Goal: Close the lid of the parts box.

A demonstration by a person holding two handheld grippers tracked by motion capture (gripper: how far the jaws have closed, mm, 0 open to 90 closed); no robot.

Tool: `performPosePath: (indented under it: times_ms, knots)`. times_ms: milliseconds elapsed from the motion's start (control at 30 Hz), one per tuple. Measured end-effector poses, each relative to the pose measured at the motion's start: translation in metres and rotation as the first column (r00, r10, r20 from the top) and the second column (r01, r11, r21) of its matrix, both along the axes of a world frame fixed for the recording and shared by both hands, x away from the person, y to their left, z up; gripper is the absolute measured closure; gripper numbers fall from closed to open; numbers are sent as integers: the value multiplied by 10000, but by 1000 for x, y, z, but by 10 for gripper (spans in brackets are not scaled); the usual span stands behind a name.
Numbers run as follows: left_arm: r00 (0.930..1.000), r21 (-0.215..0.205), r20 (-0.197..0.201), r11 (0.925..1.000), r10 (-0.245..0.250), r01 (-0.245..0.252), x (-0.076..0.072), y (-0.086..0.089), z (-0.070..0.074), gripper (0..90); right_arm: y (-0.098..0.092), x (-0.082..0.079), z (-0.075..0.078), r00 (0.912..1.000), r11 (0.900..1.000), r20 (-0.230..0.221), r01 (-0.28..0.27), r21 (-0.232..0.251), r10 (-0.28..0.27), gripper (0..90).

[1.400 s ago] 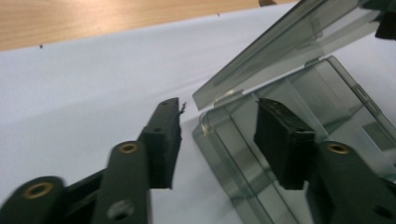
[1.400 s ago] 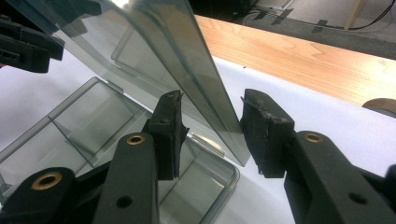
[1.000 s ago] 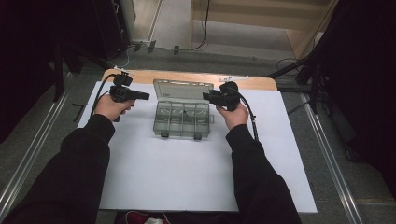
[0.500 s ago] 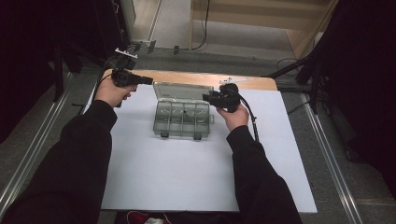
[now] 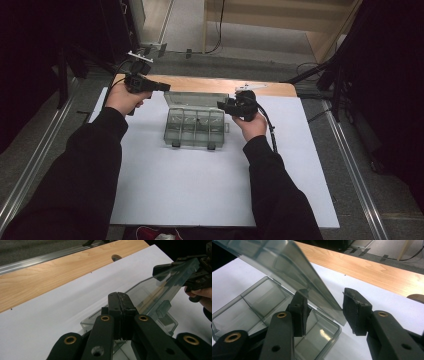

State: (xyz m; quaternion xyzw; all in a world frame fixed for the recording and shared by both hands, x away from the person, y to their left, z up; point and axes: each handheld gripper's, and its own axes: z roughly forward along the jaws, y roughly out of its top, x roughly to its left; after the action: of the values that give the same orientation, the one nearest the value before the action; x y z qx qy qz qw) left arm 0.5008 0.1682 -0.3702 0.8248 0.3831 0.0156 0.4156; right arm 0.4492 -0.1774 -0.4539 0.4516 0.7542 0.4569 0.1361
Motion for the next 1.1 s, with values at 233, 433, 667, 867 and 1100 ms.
performPosePath:
  times_ms: [233,433,667,867,1100]
  knots:
    - [9999,-64,-165,10000,27,-28,0,-1,-3,894,0,2,1,10000,10000,-5,-17,-72,17,564]
    - [9998,-56,-182,10000,42,-43,-1,-3,-4,892,-3,3,-1,9994,9998,-332,-23,210,30,498]
    - [9997,-261,-259,9996,36,-43,-1,-3,-4,891,-8,-2,0,9984,9989,-546,-101,449,126,431]
    - [9993,-299,-380,9996,-38,26,-3,-3,-5,889,-10,-12,4,9975,9989,-642,-259,379,283,412]
    - [9983,-446,-577,9990,-91,65,-7,-5,-6,888,-13,-22,8,9958,9981,-687,-586,177,597,490]
